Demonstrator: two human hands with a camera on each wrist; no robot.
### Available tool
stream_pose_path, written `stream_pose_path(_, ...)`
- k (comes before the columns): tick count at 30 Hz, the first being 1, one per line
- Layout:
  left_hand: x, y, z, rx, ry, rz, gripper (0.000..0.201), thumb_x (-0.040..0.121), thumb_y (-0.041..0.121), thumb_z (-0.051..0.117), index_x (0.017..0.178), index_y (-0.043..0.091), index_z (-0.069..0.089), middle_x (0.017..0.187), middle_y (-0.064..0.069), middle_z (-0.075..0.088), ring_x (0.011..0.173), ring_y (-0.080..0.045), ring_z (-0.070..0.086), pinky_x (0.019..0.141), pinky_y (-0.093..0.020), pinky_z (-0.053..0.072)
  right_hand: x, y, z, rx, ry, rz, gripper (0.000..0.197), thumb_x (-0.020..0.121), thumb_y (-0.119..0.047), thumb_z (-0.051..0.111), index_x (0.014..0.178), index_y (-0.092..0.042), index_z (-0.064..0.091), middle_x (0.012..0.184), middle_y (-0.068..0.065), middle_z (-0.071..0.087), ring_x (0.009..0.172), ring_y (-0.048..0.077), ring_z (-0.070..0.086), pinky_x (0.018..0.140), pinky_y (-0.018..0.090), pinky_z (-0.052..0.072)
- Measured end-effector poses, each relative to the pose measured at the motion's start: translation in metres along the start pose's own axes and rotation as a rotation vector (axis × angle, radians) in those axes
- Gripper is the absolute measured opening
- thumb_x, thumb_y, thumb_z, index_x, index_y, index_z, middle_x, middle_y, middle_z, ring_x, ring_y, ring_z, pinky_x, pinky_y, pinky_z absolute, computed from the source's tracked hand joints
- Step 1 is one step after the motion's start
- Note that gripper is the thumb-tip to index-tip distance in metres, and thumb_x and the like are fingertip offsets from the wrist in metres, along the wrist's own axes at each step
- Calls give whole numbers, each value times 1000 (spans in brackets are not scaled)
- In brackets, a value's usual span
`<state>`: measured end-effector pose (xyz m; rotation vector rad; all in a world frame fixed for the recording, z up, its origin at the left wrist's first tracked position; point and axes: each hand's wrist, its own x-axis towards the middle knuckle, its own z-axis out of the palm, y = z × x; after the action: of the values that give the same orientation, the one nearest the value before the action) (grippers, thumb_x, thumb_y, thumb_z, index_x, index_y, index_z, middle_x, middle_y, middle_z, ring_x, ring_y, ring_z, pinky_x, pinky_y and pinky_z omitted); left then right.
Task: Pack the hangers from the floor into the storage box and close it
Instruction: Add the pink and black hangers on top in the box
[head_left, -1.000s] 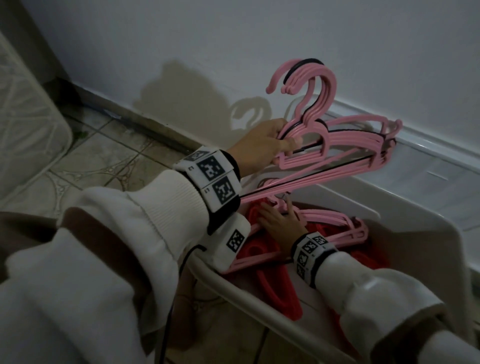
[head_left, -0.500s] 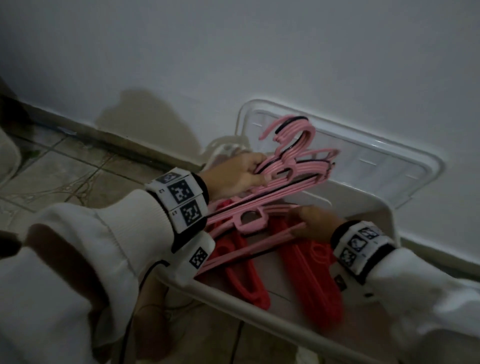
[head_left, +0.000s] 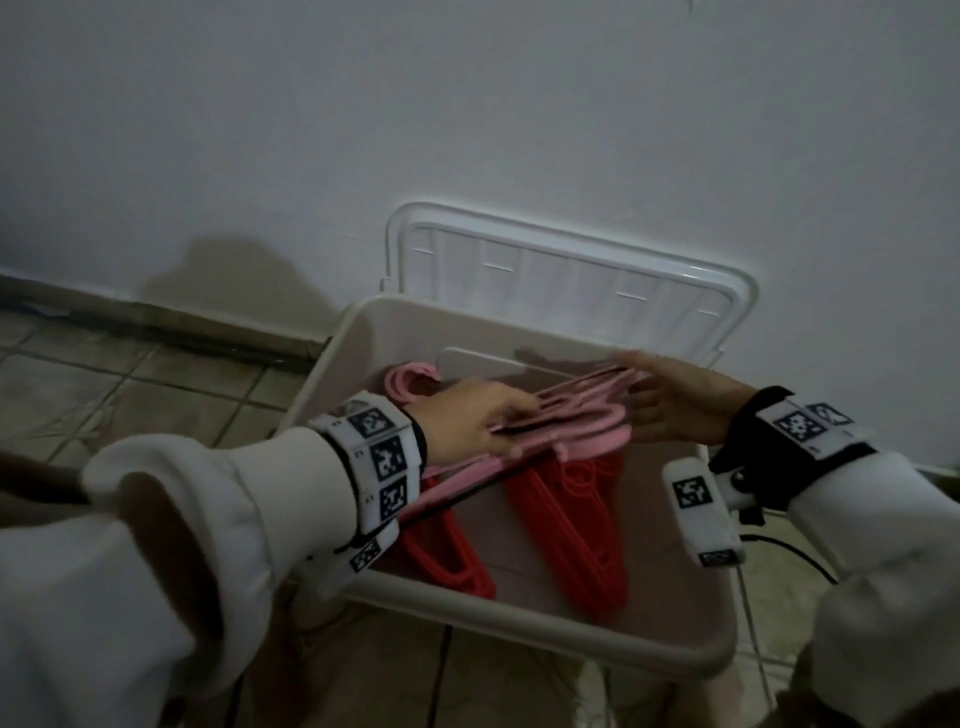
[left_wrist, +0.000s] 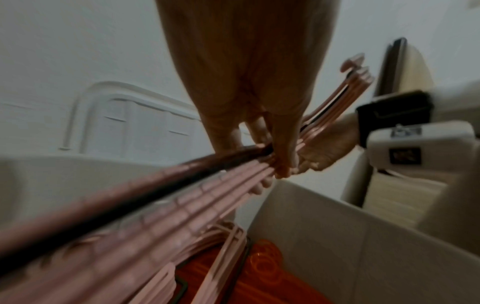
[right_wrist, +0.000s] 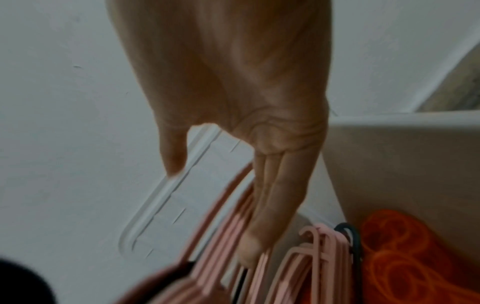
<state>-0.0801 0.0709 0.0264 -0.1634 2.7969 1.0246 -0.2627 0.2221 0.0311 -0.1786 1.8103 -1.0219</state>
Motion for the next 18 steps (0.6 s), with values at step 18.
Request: stream_pose_path(18, 48, 15, 78, 411, -443, 144, 21, 83, 3, 60, 103, -1, 63, 99, -19, 64, 94, -31, 59, 67, -25, 33, -5, 33, 28, -889, -378, 222, 43, 89, -9, 57, 130, -11, 44, 129, 11, 51, 112, 24, 54, 71, 21, 53)
